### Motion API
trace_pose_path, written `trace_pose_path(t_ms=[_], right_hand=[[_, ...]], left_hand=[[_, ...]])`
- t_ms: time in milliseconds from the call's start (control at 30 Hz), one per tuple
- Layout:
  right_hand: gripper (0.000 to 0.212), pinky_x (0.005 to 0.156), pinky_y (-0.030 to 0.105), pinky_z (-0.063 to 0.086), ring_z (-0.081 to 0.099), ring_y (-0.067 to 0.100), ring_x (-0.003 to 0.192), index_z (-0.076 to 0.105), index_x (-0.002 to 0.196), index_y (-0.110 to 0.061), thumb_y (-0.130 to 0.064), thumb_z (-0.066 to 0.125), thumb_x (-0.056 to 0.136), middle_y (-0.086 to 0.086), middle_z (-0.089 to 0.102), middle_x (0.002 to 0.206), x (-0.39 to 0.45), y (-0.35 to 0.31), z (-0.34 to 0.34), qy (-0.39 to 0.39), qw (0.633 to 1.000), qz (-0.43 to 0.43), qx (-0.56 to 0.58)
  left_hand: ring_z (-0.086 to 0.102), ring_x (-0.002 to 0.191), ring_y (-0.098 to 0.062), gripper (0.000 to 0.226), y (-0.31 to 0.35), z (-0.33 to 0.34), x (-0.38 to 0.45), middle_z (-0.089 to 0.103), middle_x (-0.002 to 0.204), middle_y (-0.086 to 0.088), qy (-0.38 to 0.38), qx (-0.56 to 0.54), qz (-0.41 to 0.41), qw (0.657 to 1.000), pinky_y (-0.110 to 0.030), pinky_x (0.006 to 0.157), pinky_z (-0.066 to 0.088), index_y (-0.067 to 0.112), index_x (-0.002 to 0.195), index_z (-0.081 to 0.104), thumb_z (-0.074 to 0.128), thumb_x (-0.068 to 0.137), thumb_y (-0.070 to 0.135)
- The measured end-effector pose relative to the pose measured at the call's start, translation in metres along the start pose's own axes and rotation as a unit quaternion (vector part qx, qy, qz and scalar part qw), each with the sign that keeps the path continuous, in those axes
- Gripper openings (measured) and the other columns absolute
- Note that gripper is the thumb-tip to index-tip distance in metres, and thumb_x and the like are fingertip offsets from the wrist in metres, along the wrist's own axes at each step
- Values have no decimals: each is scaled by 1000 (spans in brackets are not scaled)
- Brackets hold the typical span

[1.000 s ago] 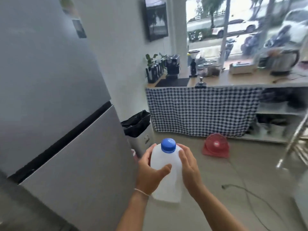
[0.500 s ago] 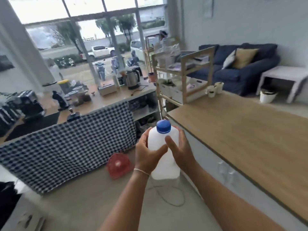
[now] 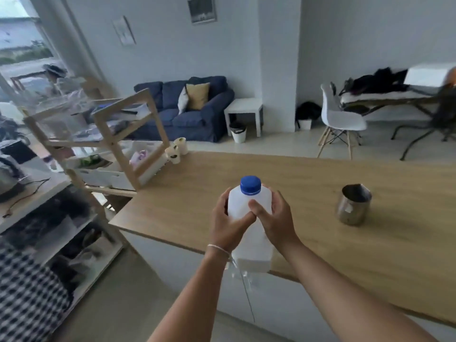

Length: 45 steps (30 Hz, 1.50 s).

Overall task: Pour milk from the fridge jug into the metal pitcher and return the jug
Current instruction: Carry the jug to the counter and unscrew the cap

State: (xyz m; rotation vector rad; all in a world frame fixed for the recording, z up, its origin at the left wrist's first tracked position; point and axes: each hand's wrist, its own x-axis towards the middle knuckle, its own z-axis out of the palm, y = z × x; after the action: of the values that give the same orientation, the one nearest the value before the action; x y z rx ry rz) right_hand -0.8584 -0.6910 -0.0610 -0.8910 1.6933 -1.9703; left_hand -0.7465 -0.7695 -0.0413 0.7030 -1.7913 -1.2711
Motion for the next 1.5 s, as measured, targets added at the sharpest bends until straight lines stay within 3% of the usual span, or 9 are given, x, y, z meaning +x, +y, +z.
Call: trace_pose_path(t_ms=[167,367,567,767,900,1167,1267,1400,1500], right_hand=[[66,80,29,54,71,11,101,63,122,-28,-60,78,67,-6,73,113,37,20,-56,78,996,23,-41],[86,104,39,51,60,8,123,51,138,-28,-62,80,65,-9,63,133,63,46,-103,64,992,71,-76],[81,102,49,52,61,14,122,48,135,-30,-52,84,66,-6,61,133,92,59,-121,46,992,96,-65],[87,97,35,50,55,11,120,44,126,-28,-63,83,57,-9,54,128,117,53,-121,35,987,100,-121],[91,86,27,47,55,10,110,45,118,-25,-77,77,51,-8,52,120,129,37,-119,24,965,113,-236],[124,75,37,46,53,23,98,34,128,-22,-105,51,38,-2,40,118,137,15,-98,-4,885,213,-413],[117,72,36,47,57,23,100,35,123,-23,-106,48,42,-1,43,119,133,8,-99,-7,887,159,-434],[85,71,33,47,56,17,98,47,120,-25,-91,55,67,-4,53,114,137,-2,-95,24,887,-58,-458],[65,64,30,41,58,16,83,56,101,-26,-85,51,74,-11,59,97,151,-12,-82,-5,851,-130,-509]], left_hand=[[71,98,-9,52,-23,64,46,75,108,10,-111,-32,-1,993,-26,78,59,40,115,67,88,70,23],[72,93,-14,52,-49,112,70,76,102,8,-187,-21,0,982,-30,76,61,40,120,66,84,73,25],[71,98,-12,61,-55,131,99,74,107,12,-223,16,0,975,-27,77,60,44,129,60,80,75,23],[66,113,-9,77,-72,122,101,65,125,6,-109,47,-6,993,-33,98,55,20,141,56,90,73,28],[66,104,-10,70,-69,128,66,61,117,2,15,70,48,996,-26,88,57,13,130,62,87,70,39],[42,142,-14,76,-62,120,84,46,153,-2,-116,152,16,981,-41,114,41,14,150,45,80,82,18],[51,134,-15,62,-62,110,97,55,144,0,-124,154,15,980,-35,111,44,15,143,55,75,85,13],[66,86,-7,25,-64,112,95,71,96,3,-64,95,-41,993,-15,72,48,21,109,70,69,85,14],[53,65,-12,27,-66,119,93,63,71,-8,-39,-35,-102,993,-17,59,42,0,83,63,53,76,24]])
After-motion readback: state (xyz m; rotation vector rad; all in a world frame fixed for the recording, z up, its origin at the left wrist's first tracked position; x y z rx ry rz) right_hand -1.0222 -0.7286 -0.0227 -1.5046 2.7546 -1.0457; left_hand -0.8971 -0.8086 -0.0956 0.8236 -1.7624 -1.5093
